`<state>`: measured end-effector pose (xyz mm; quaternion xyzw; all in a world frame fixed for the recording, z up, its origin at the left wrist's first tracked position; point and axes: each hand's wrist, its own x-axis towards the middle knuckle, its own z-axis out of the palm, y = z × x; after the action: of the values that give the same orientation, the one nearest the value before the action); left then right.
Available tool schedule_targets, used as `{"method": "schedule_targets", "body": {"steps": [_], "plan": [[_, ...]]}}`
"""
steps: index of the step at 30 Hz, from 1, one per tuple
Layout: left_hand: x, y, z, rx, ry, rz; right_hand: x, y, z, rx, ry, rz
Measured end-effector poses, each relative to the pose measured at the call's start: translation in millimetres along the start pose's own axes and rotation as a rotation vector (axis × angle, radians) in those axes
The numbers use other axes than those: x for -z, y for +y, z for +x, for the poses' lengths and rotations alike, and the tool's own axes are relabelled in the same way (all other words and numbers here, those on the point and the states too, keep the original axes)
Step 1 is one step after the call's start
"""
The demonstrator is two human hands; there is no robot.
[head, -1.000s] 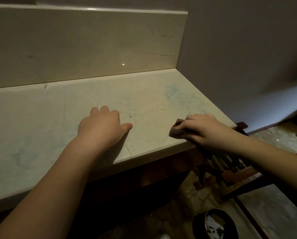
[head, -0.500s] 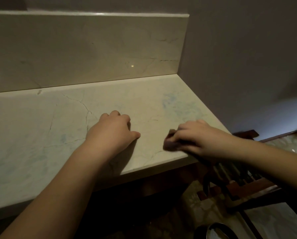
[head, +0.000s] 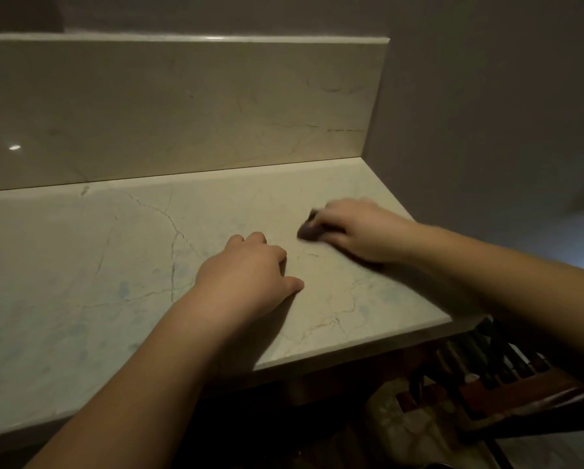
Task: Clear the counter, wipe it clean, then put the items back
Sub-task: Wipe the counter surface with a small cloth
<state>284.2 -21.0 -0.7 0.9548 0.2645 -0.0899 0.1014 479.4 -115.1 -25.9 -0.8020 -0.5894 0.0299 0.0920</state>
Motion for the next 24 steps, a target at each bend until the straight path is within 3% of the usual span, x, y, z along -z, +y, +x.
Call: {"method": "schedule_targets", "body": {"steps": [3, 10, 17, 22, 24], "plan": [[0, -1, 1, 0.0, -0.015, 0.017, -2, -10, -20, 0.111, -0.064, -0.003], [3, -2, 3, -0.002, -0.012, 0.018, 9, 54, 88, -0.239, 0.053, -0.06], [2, -2, 6, 0.007, -0.011, 0.023, -6, 30, 75, -0.055, 0.028, -0.038], [2, -3, 7, 0.003, -0.009, 0.013, 8, 69, 94, -0.249, 0.099, -0.084], [2, -3, 7, 0.003, -0.004, 0.014, 6, 67, 115, -0.24, 0.118, -0.128]]}}
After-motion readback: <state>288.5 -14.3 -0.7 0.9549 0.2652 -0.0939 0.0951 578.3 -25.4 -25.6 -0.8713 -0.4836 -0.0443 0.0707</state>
